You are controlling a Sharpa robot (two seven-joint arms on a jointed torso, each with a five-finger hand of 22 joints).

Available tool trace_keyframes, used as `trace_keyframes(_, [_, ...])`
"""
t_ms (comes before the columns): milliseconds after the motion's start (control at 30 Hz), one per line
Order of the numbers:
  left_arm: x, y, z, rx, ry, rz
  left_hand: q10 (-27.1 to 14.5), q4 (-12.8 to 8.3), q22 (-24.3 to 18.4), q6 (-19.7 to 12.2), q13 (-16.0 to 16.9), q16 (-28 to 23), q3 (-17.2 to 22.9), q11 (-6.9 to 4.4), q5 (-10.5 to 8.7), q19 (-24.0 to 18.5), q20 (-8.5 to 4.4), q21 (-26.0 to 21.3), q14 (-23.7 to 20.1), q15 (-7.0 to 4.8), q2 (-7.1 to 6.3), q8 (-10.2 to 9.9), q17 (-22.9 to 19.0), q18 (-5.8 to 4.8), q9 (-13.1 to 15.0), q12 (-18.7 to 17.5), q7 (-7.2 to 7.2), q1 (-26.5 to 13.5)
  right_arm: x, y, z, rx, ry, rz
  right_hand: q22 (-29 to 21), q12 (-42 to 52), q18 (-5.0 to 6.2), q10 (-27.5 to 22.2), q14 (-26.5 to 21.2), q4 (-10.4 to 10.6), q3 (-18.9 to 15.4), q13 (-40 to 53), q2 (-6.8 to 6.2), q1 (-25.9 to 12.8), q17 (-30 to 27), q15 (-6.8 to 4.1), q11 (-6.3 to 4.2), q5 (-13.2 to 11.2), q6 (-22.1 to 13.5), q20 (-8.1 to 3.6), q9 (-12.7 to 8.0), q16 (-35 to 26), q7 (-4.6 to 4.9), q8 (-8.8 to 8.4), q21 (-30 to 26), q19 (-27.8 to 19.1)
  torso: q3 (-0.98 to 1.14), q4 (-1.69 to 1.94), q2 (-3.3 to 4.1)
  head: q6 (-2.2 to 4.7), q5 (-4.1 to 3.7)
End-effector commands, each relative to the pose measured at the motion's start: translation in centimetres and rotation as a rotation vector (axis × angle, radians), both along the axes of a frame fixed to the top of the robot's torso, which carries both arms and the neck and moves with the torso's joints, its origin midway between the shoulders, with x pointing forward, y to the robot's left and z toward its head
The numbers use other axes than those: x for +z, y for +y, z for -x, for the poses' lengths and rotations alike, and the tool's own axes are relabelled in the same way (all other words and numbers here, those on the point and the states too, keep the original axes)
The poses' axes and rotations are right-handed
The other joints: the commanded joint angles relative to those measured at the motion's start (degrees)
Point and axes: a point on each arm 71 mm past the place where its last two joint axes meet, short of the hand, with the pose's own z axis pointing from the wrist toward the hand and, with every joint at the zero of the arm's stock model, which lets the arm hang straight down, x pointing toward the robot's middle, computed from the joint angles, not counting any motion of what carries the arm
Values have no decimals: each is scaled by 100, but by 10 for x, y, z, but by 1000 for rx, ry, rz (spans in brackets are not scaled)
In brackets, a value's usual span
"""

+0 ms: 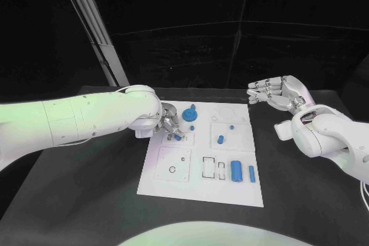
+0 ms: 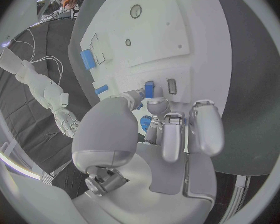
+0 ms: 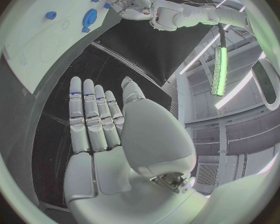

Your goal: Assemble the parts on the task board

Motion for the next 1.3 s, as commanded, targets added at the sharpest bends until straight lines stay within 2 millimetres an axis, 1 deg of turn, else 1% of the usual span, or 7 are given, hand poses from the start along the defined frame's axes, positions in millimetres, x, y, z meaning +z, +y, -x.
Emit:
trace_keyframes(33, [-1,-1,1,-7,15,1,39,-698,-2,50,9,18,686,-9,8,19,-10,19,616,-29,-3,36,1509,-33,1,32,-45,-157,1,2,0,10,-3,-5,-11,22,59,-45,-17,-33,-2,-6,50,-3,-9,20,10,33,-45,14,2,-34,-4,3,-40,40,2,-2,-3,-5,7])
trace_keyframes(200, [-1,-1,0,-3,14,1,38,-531,5,117,30,18,438,-25,3,19,-27,16,616,-46,12,30,1509,-33,-17,53,-64,-396,1,2,-1,10,-2,-5,-11,22,59,-45,-17,-33,-2,-6,50,-3,-9,20,10,33,-45,14,2,-34,-4,3,-40,40,1,4,-1,-7,-3])
trace_keyframes(333, [-1,0,-1,-2,13,0,42,-433,20,155,52,18,273,-28,0,22,-32,21,616,-50,24,19,1509,-36,-33,73,-69,-520,1,3,-1,11,-2,-6,-11,22,59,-45,-17,-33,-2,-6,50,-3,-9,20,10,33,-45,14,2,-34,-4,3,-40,40,4,-4,-4,-11,0])
trace_keyframes(833, [-2,0,-1,-6,26,-12,82,-314,32,218,134,18,40,-32,2,25,-37,22,616,-54,44,-3,1509,-37,-59,134,-76,-649,1,3,-1,11,-2,-6,-14,24,58,-51,-21,-38,-3,-6,48,-1,-13,21,12,29,-48,15,2,-35,-3,2,-45,41,0,4,-3,-23,-32])
trace_keyframes(1033, [-3,0,-1,-11,34,-18,125,-265,40,250,210,18,-69,-40,3,29,-40,25,616,-59,38,-6,1509,-37,-66,192,-83,-704,1,3,-1,12,-4,1,-17,26,58,-56,-24,-45,-4,-7,46,4,-16,22,12,16,-50,15,1,-37,-2,0,-50,43,1,3,-1,-7,-39])
trace_keyframes(1167, [-3,0,-1,-11,35,-20,148,-236,53,271,250,18,-120,-44,6,35,-43,33,616,-62,44,-4,1509,-39,-69,222,-89,-734,1,3,-1,14,-6,5,-20,27,58,-61,-26,-51,-5,-7,44,8,-20,23,14,4,-53,16,1,-38,-1,-1,-55,44,-2,2,-2,-12,-37])
trace_keyframes(1300, [-3,0,-2,-7,34,-22,160,-202,60,285,266,18,-165,-48,8,38,-46,36,616,-65,58,-5,1509,-40,-72,237,-93,-767,1,3,-1,15,-7,6,-22,28,57,-64,-28,-54,-6,-7,44,10,-21,24,14,-3,-55,16,0,-39,0,-1,-58,44,2,1,0,-19,-36])
